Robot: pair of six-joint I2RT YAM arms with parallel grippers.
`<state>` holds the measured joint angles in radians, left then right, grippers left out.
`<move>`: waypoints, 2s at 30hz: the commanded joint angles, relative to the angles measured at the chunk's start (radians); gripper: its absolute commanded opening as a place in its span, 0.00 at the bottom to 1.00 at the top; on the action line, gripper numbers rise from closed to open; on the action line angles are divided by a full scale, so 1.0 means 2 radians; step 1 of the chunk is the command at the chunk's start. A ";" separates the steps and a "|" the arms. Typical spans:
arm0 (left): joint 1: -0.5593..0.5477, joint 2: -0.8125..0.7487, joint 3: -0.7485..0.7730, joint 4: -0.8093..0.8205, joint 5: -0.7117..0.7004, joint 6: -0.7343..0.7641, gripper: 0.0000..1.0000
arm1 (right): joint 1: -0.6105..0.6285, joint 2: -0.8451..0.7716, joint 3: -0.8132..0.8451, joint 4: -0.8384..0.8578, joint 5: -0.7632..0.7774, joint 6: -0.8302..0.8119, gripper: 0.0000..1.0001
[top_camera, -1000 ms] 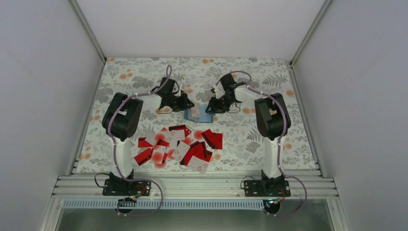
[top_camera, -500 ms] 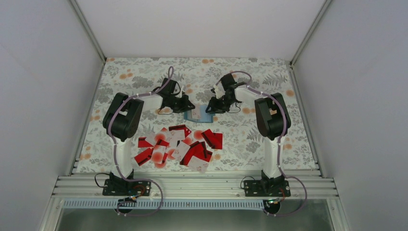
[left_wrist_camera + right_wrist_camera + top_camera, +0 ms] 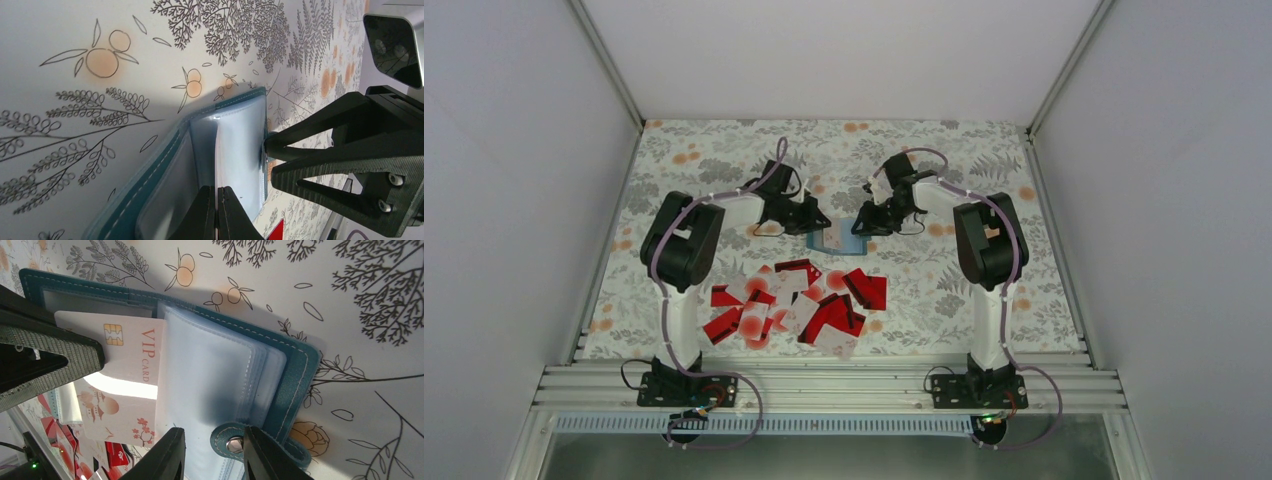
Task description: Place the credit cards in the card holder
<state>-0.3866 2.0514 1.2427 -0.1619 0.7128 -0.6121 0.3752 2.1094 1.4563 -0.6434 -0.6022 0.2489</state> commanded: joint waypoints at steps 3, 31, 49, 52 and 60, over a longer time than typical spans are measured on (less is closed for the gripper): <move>-0.008 0.030 0.030 -0.021 0.007 0.014 0.02 | 0.000 0.024 -0.011 0.000 0.012 -0.008 0.31; -0.017 0.076 0.089 -0.080 0.045 0.045 0.02 | 0.000 0.025 -0.009 -0.001 0.013 -0.009 0.31; -0.037 0.076 0.110 -0.104 0.011 0.035 0.12 | 0.000 0.013 -0.009 -0.001 0.020 -0.008 0.31; -0.039 0.065 0.116 -0.134 -0.016 0.040 0.17 | 0.000 0.004 -0.008 -0.003 0.021 -0.006 0.31; -0.046 0.047 0.135 -0.185 -0.060 0.046 0.35 | 0.000 -0.025 -0.007 -0.007 0.028 -0.002 0.31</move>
<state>-0.4595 2.1738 1.4841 -0.4267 0.6647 -0.5335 0.3710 2.1048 1.4563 -0.6453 -0.5968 0.2428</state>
